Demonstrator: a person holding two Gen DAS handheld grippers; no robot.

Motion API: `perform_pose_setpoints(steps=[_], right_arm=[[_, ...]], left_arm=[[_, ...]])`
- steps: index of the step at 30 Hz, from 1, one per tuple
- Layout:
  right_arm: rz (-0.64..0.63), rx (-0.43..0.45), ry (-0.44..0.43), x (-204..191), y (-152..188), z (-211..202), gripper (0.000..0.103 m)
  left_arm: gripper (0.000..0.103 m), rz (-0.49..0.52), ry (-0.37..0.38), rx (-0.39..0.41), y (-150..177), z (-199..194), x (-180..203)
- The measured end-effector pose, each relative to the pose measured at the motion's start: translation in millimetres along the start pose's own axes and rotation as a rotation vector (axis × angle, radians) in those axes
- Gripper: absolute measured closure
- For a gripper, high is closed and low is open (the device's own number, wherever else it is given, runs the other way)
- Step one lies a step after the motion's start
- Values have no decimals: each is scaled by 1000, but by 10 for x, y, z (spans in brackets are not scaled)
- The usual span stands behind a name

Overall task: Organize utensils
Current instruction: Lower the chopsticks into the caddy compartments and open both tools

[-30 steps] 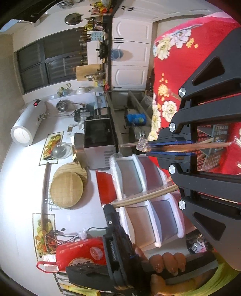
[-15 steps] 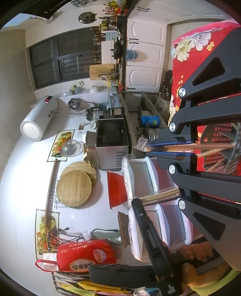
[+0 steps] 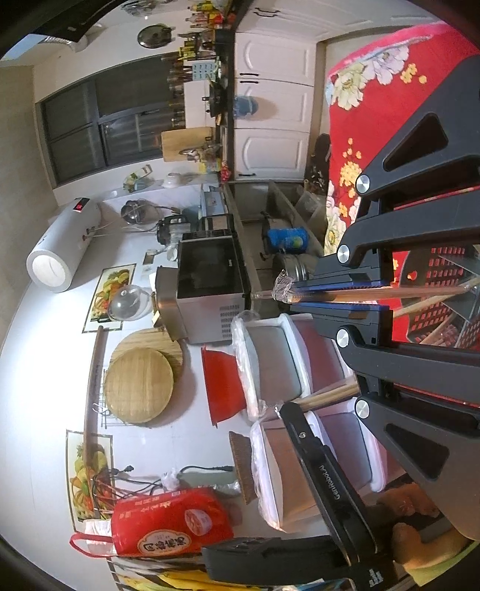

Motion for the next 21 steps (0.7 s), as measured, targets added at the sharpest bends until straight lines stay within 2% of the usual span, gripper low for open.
perform_pose_setpoints(steps=[8, 21], right_arm=[[28, -18, -20, 19, 172, 144, 97], [57, -46, -28, 40, 504, 343, 97]], left_arm=[[102, -13, -27, -17, 165, 97, -80], [102, -28, -27, -44, 402, 186, -172]])
Point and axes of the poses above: each gripper's, at about its wrist camera, not at the fingertips, and z roughly the way its jaws point, x to its right, y to its underside, the point moved 3 cm from there along z, roughly the way its jaws point, and after that the axes turned 2 degrees about x, right-handed, at the moved point
